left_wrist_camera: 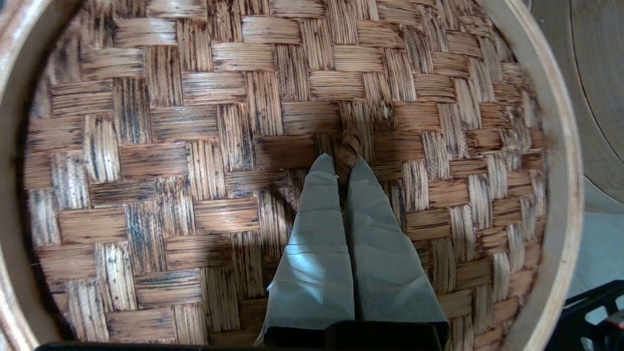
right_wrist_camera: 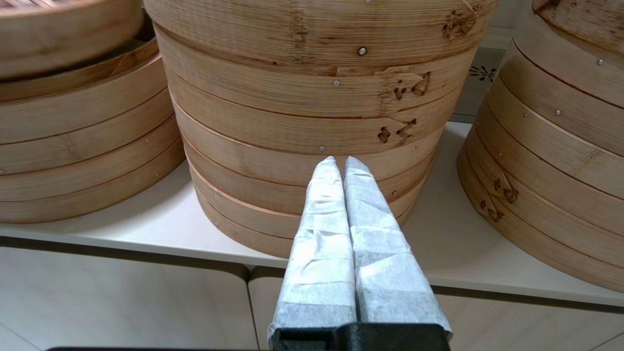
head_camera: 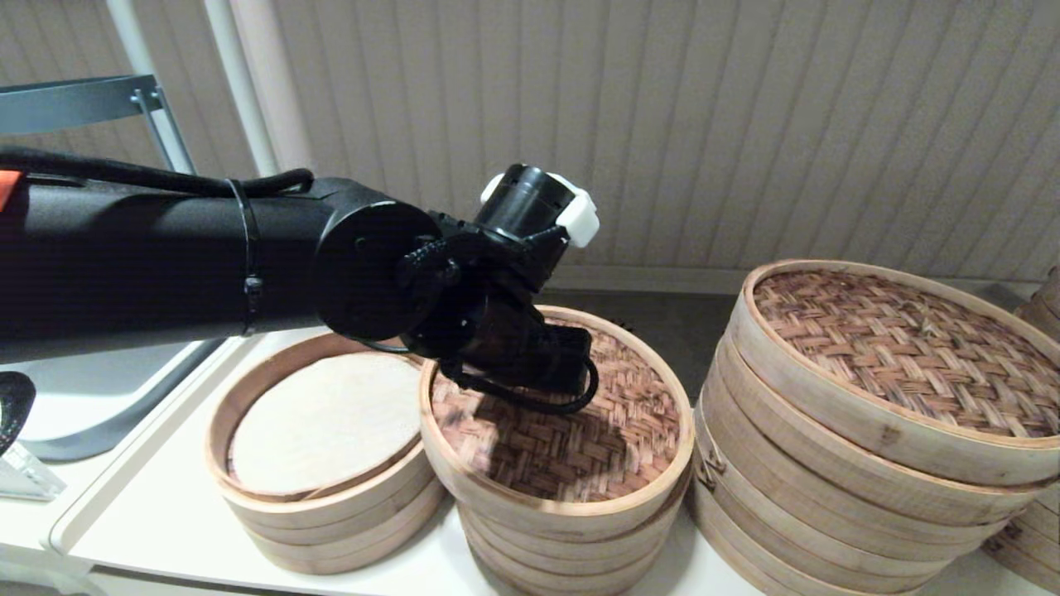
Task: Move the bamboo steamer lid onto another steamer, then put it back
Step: Put the steamer
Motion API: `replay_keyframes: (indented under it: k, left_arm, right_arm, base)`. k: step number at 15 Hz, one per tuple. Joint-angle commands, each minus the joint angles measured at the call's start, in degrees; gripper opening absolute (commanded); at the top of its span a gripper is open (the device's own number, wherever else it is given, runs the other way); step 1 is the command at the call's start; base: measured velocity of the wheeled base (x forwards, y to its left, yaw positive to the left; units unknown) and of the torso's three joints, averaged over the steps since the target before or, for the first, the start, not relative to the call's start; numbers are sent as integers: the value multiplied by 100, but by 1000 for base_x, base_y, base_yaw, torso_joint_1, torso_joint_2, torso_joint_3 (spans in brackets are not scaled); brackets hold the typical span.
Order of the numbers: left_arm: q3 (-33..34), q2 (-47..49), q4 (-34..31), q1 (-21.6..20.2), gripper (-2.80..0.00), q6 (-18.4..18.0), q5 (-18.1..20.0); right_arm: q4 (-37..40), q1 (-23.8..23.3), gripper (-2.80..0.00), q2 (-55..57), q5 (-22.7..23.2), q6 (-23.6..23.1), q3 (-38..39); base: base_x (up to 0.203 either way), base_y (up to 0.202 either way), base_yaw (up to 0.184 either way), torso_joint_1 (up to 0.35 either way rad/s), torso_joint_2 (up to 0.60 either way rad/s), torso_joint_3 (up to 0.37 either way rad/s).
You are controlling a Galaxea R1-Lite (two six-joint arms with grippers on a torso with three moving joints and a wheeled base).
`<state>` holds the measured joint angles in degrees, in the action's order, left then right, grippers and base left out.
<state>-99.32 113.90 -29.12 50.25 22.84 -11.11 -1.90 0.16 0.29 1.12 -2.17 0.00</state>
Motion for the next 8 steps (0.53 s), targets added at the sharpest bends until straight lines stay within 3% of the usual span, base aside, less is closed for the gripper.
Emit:
replay_keyframes:
  k: [1,8]
  left_arm:
    - [-35,102,-16,50,-280,40,-14]
    - [-70,234,69,82,-280,62,-15]
  right_arm:
    - [5,2,-280,-3,2,-3,141]
    - [-3,2,-280,6,2,-3,135]
  base:
    - [0,0,0,0,0,0]
    - [0,0,0,0,0,0]
